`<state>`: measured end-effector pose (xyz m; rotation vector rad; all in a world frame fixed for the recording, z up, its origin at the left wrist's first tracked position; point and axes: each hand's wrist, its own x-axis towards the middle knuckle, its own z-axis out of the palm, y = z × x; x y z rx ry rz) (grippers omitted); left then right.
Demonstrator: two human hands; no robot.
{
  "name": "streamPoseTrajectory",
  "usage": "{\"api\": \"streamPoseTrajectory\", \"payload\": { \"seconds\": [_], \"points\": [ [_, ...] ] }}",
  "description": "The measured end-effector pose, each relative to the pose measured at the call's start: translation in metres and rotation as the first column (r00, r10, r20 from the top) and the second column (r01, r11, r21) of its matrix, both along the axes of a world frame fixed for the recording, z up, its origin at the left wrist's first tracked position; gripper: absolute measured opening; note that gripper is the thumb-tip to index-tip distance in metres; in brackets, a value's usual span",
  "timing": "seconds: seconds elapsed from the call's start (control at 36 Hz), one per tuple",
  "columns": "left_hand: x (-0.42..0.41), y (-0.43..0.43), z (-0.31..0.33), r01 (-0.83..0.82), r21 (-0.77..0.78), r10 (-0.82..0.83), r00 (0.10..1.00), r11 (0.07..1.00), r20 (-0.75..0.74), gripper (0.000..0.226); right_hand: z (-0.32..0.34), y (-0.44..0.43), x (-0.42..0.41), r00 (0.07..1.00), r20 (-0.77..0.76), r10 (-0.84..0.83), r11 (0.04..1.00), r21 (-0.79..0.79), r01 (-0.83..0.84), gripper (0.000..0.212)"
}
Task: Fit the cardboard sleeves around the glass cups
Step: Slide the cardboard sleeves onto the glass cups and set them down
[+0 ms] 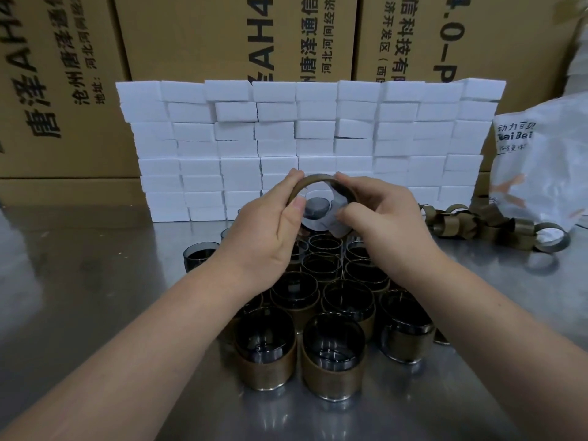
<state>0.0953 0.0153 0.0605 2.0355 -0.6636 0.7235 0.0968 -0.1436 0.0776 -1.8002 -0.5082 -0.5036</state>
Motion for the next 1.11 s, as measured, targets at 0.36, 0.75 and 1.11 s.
{"api": "streamPoseTrajectory", "payload": {
  "seconds": [0.36,0.75,1.11],
  "points": [
    [-0.0023,0.001,0.0057,-0.001,-0.08,0.01,0.994,0.997,0.108,0.032,0.0023,-0.0026,0.0006,1.0,-0.008,0.006,1.0,-0.026,-0.006,0.057],
    [0.0001,-0.0012,0.0004,-0.036,-0.193,0.058,0.992,0.981,0.11,0.036,0.0038,-0.0049,-0.0018,1.0,-0.027,0.007,0.997,-0.07,-0.009,0.047],
    [0.0014,-0.0004,0.0032,0.0,-0.336,-0.006,1.0,0.942,-0.016,0.022,0.0049,-0.0042,-0.0021,1.0,0.006,0.004,0.996,-0.086,-0.003,0.042]
  ]
}}
